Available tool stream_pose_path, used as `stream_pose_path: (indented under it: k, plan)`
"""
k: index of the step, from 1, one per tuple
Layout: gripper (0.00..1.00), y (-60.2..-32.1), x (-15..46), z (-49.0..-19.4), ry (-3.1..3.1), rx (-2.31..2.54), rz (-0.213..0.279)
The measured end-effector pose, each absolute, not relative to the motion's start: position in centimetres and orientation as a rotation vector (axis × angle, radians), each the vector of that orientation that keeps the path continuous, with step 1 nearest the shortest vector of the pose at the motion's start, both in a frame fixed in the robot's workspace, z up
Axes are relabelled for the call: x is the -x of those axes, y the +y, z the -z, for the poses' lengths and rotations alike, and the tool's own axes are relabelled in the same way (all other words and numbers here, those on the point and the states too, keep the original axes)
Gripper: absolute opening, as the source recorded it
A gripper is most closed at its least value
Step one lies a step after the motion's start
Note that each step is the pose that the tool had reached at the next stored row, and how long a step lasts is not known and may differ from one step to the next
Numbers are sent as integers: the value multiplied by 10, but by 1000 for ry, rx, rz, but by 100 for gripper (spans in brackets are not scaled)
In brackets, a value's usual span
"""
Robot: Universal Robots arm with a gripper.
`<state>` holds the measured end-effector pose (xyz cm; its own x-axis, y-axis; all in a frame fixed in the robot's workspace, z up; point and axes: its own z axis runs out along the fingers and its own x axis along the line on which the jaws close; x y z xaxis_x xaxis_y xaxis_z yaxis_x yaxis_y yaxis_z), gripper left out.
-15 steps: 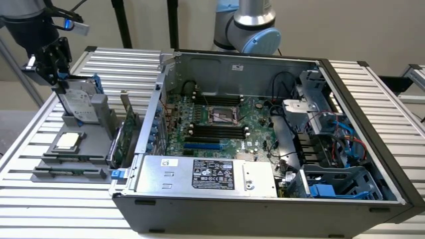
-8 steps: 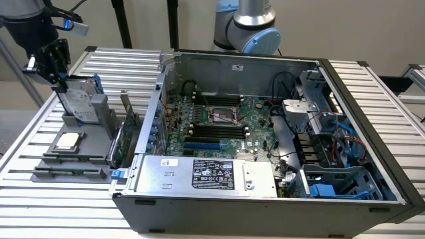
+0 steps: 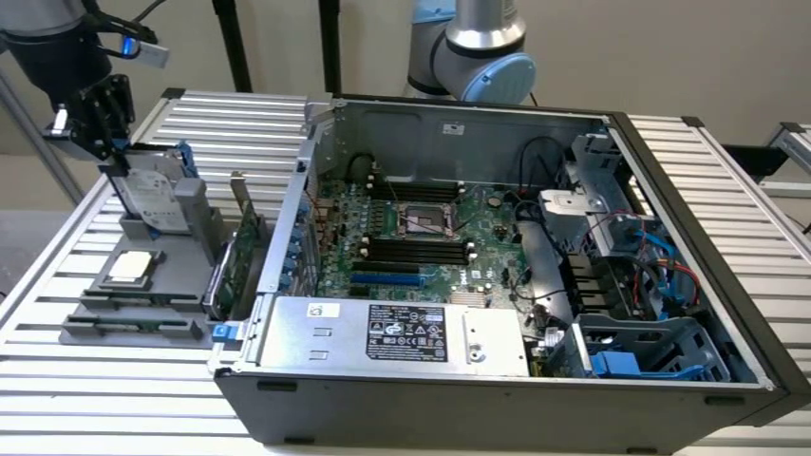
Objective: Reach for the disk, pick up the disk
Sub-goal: 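Pick up the disk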
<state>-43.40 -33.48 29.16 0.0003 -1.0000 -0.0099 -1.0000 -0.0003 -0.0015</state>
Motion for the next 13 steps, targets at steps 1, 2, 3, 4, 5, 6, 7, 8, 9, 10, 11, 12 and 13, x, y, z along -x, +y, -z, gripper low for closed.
stream_pose_path:
  k: [1, 2, 3, 4, 5, 6, 7, 8, 9, 10, 11, 12, 13]
  plan:
    - [33, -335, 434, -292, 2215, 2216, -9]
    - [33, -336, 434, -292, 2215, 2216, -9]
    - [33, -337, 434, -292, 2216, 2216, -9]
    - [33, -338, 434, -292, 2216, 2216, -9]
    - [33, -339, 434, -292, 2215, 2216, -9]
    - [33, -340, 434, -292, 2216, 2216, -9]
    - [33, -341, 434, -292, 2216, 2216, -9]
    - [33, -342, 434, -292, 2216, 2216, -9]
    - [33, -342, 434, -292, 2216, 2216, -9]
    - [33, -342, 434, -292, 2216, 2215, -9]
    - [33, -342, 434, -292, 2216, 2215, -9]
    - [33, -342, 434, -292, 2216, 2216, -9]
    - [33, -342, 434, -292, 2216, 2216, -9]
